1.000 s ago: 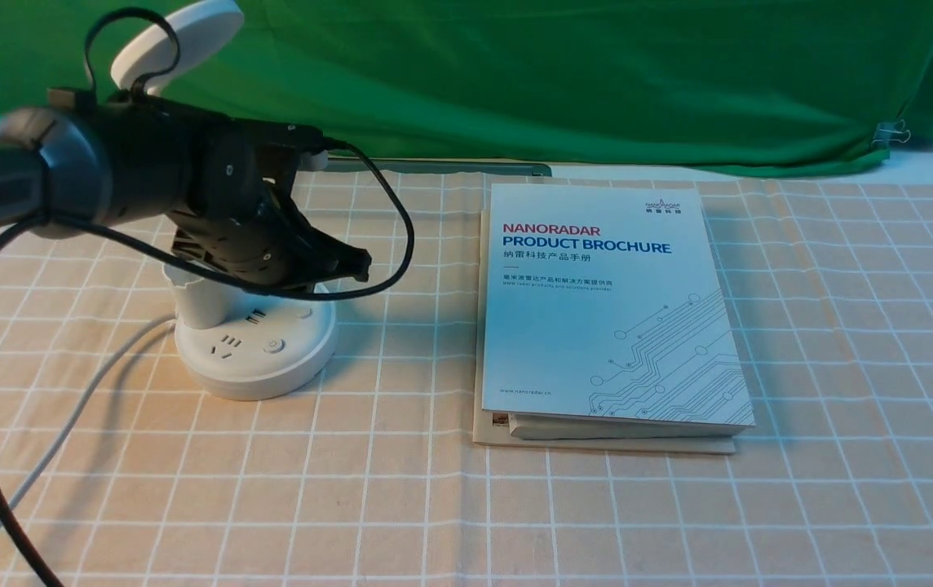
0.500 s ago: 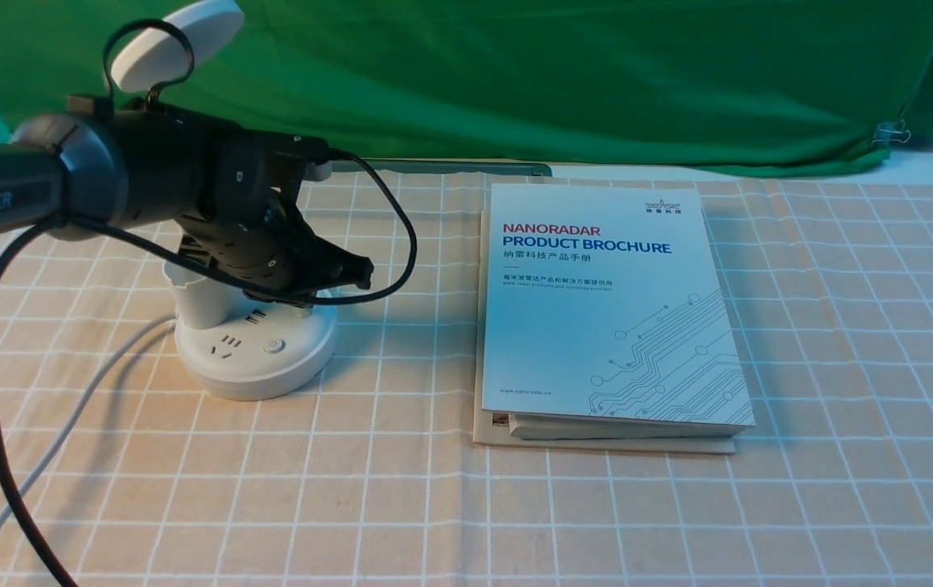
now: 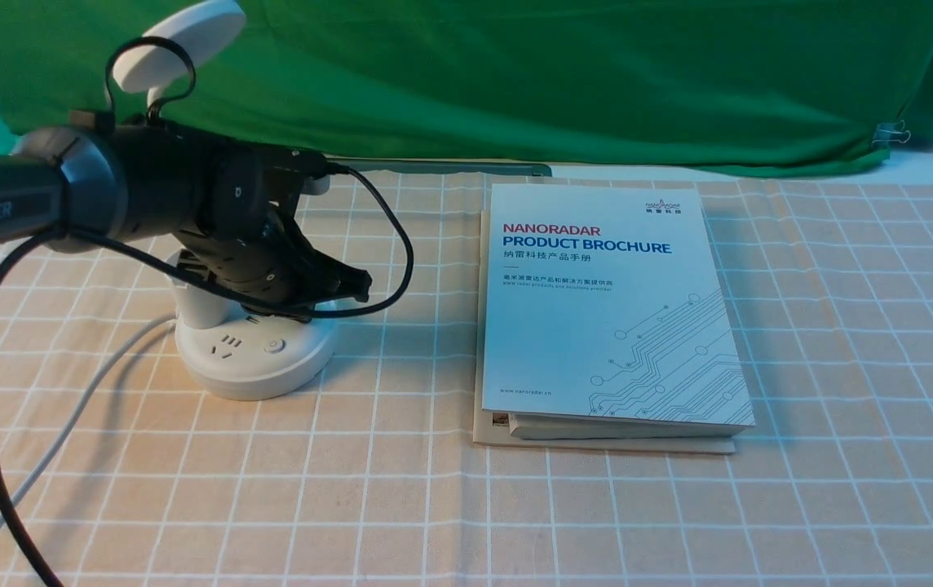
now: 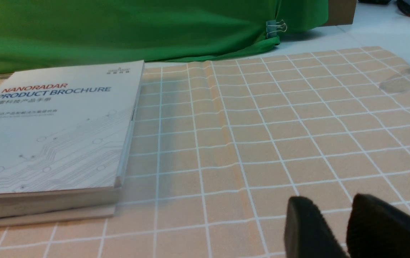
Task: Turn on the table lamp on the light coffee tablecloth with your hand.
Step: 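Press the power button on the lamp base to turn the lamp on with the left gripper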
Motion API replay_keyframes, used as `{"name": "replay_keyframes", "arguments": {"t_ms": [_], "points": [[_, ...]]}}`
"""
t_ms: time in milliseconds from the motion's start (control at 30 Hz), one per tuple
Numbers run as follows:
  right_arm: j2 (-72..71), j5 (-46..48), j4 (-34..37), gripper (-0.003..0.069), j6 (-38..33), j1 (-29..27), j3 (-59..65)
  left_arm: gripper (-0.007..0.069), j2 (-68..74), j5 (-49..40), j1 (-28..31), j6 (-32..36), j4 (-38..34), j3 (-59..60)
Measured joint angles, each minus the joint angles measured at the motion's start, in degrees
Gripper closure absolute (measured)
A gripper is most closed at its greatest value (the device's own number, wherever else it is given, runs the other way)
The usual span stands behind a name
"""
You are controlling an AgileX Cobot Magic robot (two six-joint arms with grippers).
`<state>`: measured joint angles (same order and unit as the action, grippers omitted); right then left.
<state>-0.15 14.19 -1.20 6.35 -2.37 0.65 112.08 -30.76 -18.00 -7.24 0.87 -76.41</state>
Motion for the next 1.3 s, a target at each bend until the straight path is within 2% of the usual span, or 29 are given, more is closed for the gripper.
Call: {"name": "replay_keyframes", "arguments": {"t_ms": [667, 900, 1300], "points": [[0.00, 0.00, 0.00, 0.0419, 0.00, 0.00, 0.00, 0.0622, -0.73, 1.44, 0.00, -3.10, 0.30, -1.71], [0.00, 0.00, 0.00, 0.0419, 0.00, 0.00, 0.00, 0.0622, 1.54, 1.59, 0.00, -3.82, 3.35, -1.78], [0.00, 0.00, 0.00, 0.0419, 0.00, 0.00, 0.00, 0.0622, 0.32, 0.59, 0.00, -4.24, 3.54, -1.96]]}}
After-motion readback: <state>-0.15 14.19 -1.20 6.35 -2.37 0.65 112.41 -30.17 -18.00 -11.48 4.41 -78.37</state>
